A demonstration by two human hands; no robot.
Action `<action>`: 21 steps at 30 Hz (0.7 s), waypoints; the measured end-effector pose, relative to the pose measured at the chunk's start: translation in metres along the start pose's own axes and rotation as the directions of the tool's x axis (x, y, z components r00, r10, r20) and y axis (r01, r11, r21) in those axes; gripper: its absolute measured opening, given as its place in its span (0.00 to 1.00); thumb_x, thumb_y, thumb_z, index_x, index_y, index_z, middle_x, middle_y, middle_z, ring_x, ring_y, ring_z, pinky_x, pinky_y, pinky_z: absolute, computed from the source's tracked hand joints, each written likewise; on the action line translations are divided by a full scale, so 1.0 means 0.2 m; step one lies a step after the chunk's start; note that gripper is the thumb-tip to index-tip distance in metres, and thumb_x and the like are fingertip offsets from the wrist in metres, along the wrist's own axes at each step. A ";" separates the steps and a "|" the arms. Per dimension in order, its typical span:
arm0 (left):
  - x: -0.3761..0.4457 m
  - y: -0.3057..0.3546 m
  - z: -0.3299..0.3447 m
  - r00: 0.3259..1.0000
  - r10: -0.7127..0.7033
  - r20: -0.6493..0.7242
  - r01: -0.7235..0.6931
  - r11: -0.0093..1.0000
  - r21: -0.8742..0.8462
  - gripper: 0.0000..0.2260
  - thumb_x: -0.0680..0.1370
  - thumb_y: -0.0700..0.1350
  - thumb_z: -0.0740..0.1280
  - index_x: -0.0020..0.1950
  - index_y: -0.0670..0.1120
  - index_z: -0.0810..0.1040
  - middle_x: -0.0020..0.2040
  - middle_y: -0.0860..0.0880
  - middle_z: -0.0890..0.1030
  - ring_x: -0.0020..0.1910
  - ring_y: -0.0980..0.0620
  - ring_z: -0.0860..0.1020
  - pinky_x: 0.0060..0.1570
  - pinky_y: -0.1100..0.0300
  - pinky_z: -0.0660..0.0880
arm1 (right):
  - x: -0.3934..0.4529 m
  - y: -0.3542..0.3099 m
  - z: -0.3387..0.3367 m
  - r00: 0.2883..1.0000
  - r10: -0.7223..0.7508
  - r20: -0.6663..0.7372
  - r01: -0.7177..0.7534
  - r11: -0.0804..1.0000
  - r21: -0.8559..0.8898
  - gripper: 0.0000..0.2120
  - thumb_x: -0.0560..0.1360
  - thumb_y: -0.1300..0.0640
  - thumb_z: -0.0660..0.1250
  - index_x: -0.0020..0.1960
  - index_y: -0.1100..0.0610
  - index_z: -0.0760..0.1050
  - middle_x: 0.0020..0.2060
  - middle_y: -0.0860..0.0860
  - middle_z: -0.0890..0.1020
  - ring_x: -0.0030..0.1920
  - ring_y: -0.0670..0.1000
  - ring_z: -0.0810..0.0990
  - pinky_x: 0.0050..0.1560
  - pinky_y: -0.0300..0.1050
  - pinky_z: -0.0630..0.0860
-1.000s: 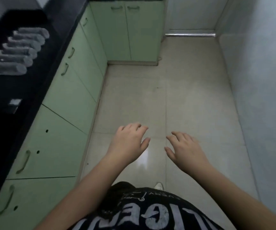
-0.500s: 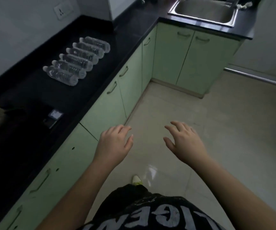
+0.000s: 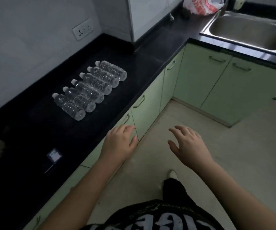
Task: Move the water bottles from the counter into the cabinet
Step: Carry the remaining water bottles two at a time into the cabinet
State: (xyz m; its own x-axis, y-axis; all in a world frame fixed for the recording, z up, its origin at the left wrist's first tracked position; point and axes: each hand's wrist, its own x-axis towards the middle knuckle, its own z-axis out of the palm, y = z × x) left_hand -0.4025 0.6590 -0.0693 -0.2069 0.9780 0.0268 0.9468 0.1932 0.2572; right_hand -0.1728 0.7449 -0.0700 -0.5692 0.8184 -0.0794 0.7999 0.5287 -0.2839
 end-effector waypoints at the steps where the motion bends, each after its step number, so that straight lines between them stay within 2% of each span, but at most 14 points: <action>1: 0.05 0.00 0.01 0.999 -0.033 0.008 0.033 0.999 -0.001 0.17 0.80 0.51 0.61 0.66 0.47 0.75 0.61 0.49 0.78 0.59 0.48 0.75 0.57 0.51 0.70 | 0.08 0.02 0.00 0.999 -0.035 0.017 0.035 0.999 0.006 0.23 0.79 0.46 0.61 0.71 0.53 0.69 0.68 0.53 0.73 0.68 0.56 0.70 0.68 0.53 0.65; 5: 0.22 -0.01 -0.01 0.985 -0.171 0.003 0.171 0.985 0.013 0.17 0.80 0.52 0.60 0.67 0.48 0.74 0.61 0.51 0.77 0.58 0.50 0.75 0.57 0.52 0.71 | 0.39 0.09 -0.03 0.983 -0.161 0.084 0.158 0.987 0.041 0.24 0.79 0.43 0.59 0.73 0.50 0.66 0.70 0.50 0.71 0.70 0.53 0.68 0.70 0.50 0.64; 10: 0.31 -0.08 -0.06 0.931 -0.358 -0.074 0.359 0.933 -0.002 0.17 0.80 0.52 0.62 0.67 0.48 0.74 0.60 0.51 0.78 0.58 0.50 0.76 0.57 0.51 0.72 | 0.77 0.08 0.00 0.919 -0.353 0.178 0.352 0.935 0.040 0.25 0.80 0.42 0.55 0.75 0.48 0.61 0.72 0.49 0.68 0.71 0.51 0.66 0.71 0.48 0.62; 14: 0.28 -0.16 -0.07 0.870 -0.482 -0.105 0.483 0.875 -0.023 0.17 0.81 0.51 0.62 0.68 0.48 0.74 0.62 0.51 0.77 0.59 0.50 0.76 0.58 0.51 0.73 | 1.03 -0.07 0.03 0.857 -0.474 0.201 0.473 0.879 0.053 0.25 0.80 0.43 0.57 0.75 0.50 0.62 0.71 0.50 0.69 0.70 0.52 0.67 0.70 0.49 0.64; 21: 0.26 -0.47 -0.03 0.762 -0.622 -0.180 0.615 0.782 -0.098 0.18 0.78 0.48 0.66 0.67 0.45 0.76 0.61 0.47 0.78 0.56 0.46 0.78 0.53 0.49 0.75 | 1.39 -0.42 0.14 0.801 -0.565 0.196 0.570 0.821 0.037 0.23 0.79 0.45 0.60 0.71 0.52 0.68 0.67 0.50 0.74 0.67 0.53 0.71 0.66 0.50 0.68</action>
State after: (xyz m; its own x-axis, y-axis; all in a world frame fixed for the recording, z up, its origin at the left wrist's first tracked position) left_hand -0.5045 0.6917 -0.0861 -0.7907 0.6113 0.0340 0.5894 0.7449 0.3126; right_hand -0.4035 0.9211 -0.0958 -0.9455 0.3128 -0.0902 0.3250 0.8922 -0.3136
